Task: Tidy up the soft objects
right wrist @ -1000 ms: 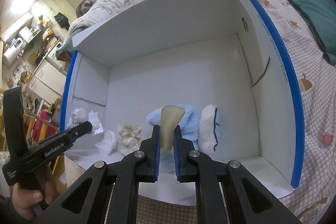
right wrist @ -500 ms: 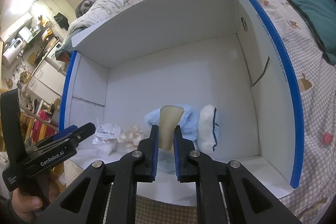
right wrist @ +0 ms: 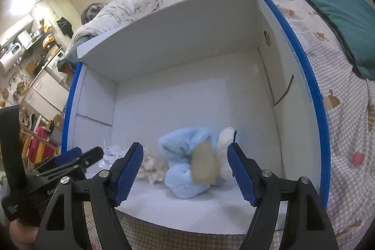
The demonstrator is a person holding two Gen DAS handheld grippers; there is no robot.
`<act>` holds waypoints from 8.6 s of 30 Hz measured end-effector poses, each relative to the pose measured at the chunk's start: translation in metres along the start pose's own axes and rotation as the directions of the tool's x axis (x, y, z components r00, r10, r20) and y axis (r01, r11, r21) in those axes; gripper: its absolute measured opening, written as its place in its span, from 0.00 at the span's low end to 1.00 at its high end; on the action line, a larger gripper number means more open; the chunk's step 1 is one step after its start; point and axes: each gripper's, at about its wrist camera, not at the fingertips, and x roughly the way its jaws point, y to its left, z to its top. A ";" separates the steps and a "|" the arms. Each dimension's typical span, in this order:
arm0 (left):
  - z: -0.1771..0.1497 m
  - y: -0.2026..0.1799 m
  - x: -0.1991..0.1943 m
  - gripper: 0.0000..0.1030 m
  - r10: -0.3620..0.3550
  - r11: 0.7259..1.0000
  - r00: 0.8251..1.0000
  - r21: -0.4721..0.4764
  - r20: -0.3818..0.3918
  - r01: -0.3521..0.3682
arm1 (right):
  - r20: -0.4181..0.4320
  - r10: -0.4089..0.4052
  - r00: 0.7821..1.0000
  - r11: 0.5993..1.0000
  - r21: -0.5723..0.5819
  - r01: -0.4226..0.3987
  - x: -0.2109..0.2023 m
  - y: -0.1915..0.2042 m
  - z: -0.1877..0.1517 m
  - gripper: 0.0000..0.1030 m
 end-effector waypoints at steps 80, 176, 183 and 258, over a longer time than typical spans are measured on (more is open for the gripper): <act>-0.084 0.064 -0.024 0.60 0.013 0.989 0.993 -0.147 -0.117 -0.030 | -0.233 -0.260 0.937 0.965 -0.045 0.257 0.018 -0.011 -0.083 0.81; -0.085 0.046 -0.099 0.05 0.085 0.990 0.978 -0.127 0.191 -0.061 | 0.005 0.077 0.997 0.977 -0.200 -0.074 -0.053 0.057 -0.075 0.41; -0.061 0.039 -0.118 0.05 0.076 0.992 0.966 -0.118 0.245 -0.048 | 0.089 0.081 0.993 0.979 -0.194 -0.062 -0.069 0.051 -0.060 0.41; 0.001 0.019 -0.079 0.76 0.114 0.993 0.944 -0.030 0.310 -0.110 | 0.125 0.017 0.992 0.999 -0.043 -0.011 -0.035 0.019 0.005 1.00</act>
